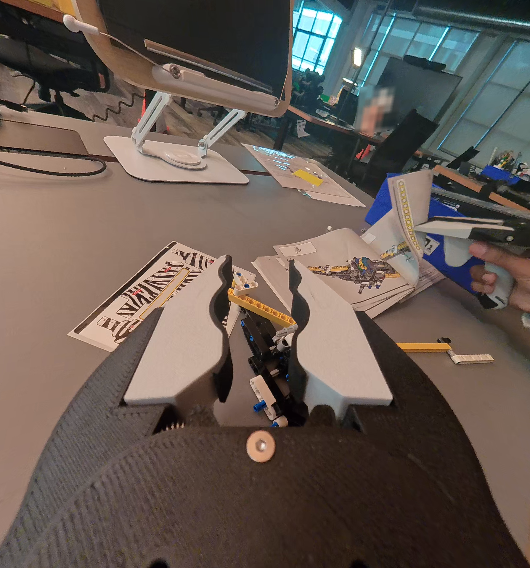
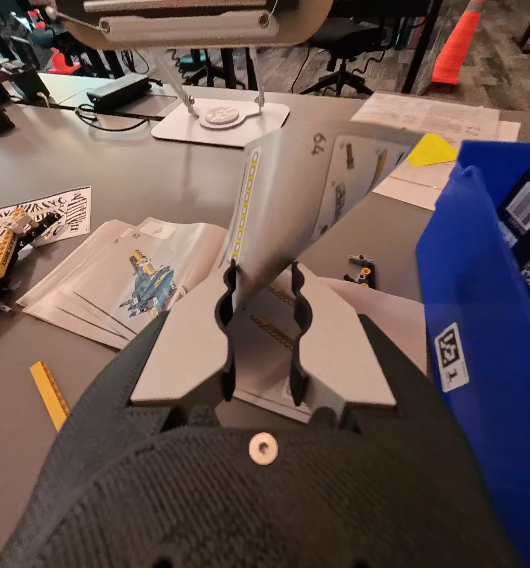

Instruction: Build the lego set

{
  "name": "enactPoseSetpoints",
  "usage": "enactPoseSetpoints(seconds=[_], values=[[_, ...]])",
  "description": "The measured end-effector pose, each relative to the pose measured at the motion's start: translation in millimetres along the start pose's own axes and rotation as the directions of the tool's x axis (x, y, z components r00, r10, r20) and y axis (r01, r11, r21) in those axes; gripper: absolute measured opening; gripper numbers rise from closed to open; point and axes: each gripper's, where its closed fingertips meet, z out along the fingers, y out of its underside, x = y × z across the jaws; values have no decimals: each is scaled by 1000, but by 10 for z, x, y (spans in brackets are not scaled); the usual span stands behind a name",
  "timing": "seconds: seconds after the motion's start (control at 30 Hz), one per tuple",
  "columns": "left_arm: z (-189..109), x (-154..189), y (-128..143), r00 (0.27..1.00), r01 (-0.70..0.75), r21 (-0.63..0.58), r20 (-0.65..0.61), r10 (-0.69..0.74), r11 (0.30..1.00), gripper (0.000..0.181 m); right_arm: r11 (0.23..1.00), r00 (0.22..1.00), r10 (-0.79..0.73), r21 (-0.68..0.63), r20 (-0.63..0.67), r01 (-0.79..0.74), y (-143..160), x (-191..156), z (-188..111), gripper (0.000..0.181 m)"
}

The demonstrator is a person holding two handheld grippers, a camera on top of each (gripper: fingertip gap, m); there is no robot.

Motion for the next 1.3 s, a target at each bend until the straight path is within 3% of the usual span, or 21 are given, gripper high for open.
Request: enactPoseSetpoints(seconds=[0.33, 0.57, 0.7, 0.83, 1.03, 1.17, 1.3], values=[[1, 0, 1, 1000, -1, 0, 1, 1, 1000, 34, 993, 996, -6, 113, -89, 16, -349, 242, -284, 33], [2, 0, 1, 1000, -1, -1, 1, 1, 1000, 34, 982, 990, -72, 164, -117, 91, -564, 184, -436, 33], [2, 0, 2, 1000, -1, -1, 1, 1, 1000, 34, 961, 990, -118, 242, -71, 132, -782, -29, -566, 34], [5, 0, 3, 1000, -1, -2, 1, 1, 1000, 35, 923, 971, -225, 337, 83, 185, -1053, -530, -803, 31], [4, 2, 5, 1000, -1, -2, 0, 1, 1000, 35, 812, 821, -477, 514, 314, 275, -1269, -1463, -1344, 26], [1, -1, 2, 1000, 2, 0, 0, -2, 1000, 34, 782, 835, -482, 560, 265, 274, -1373, -1456, -1450, 23], [-4, -9, -1, 1000, 1, 0, 4, -1, 1000, 35, 831, 898, -371, 517, 238, 206, -1275, -1190, -1263, 22]])
